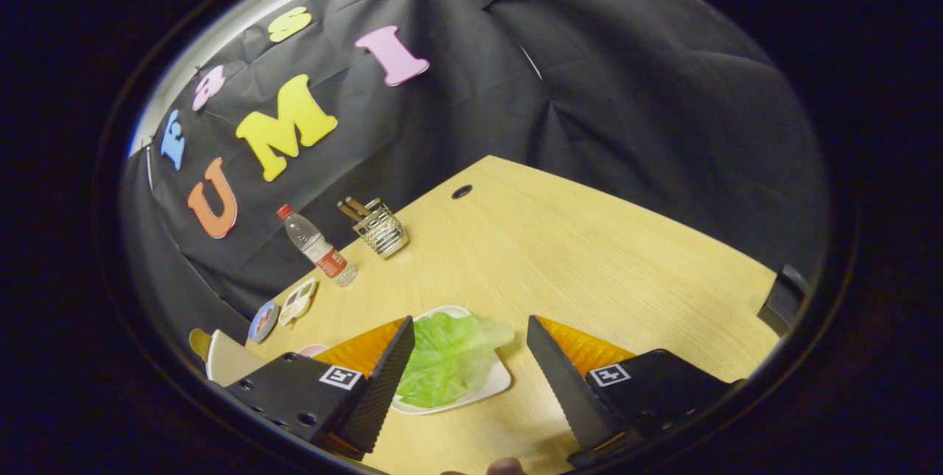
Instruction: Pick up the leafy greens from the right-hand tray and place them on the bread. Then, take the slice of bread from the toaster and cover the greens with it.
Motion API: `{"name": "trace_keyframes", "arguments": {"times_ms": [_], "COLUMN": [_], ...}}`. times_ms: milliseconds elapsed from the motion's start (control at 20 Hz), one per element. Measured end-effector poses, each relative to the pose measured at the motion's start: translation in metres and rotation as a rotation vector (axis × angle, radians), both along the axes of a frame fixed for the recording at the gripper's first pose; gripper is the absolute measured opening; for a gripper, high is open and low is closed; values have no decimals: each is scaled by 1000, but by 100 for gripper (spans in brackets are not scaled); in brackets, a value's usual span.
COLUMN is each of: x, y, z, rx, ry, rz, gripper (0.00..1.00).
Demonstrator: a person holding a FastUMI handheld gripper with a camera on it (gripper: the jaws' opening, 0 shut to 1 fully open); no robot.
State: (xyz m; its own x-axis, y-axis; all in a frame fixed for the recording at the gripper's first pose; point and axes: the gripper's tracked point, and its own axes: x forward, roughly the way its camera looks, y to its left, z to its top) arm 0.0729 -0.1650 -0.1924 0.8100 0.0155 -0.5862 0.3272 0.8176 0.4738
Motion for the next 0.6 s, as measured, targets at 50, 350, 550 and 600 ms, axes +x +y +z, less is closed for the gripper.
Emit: {"name": "trace_keyframes", "arguments": {"times_ms": [50,350,550,600], "x": [1,10,16,16], "y": [1,-7,-13,-14], "z": [-6,-30,-39,-40], "rx": [22,112,163,168], "ry": [13,67,69,72], "rz": [-3,-55,-79,-85], "gripper": [96,80,63,56]}}
